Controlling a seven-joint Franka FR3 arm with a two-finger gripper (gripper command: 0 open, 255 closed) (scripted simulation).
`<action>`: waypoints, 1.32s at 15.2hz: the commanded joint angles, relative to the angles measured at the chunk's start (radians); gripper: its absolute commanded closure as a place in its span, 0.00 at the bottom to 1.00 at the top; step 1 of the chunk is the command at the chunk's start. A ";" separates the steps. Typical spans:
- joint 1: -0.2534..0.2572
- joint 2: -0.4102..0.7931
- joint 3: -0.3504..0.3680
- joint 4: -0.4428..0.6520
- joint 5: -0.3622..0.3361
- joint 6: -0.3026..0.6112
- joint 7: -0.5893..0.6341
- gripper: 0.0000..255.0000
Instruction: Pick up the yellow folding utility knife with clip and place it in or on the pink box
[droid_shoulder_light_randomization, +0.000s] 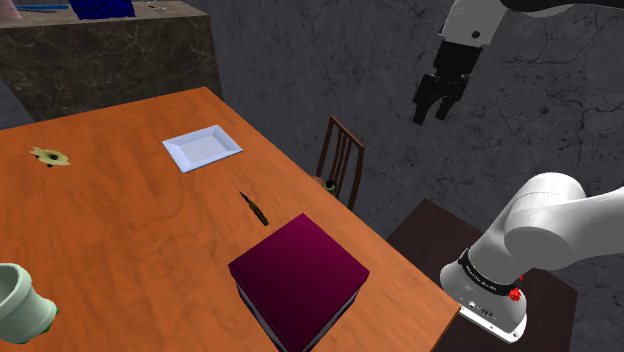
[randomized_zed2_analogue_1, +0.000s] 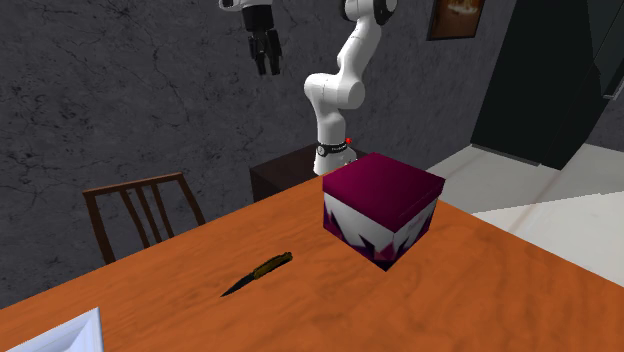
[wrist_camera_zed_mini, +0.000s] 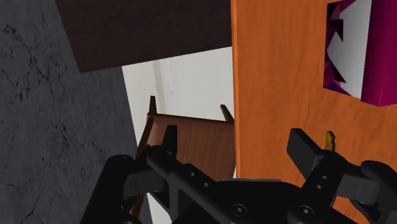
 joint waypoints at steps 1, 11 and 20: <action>0.000 0.000 0.000 0.000 0.000 0.000 0.000 0.00; 0.064 0.275 0.145 0.020 0.069 0.256 0.107 0.00; 0.103 0.587 0.256 0.148 0.061 0.437 0.214 0.00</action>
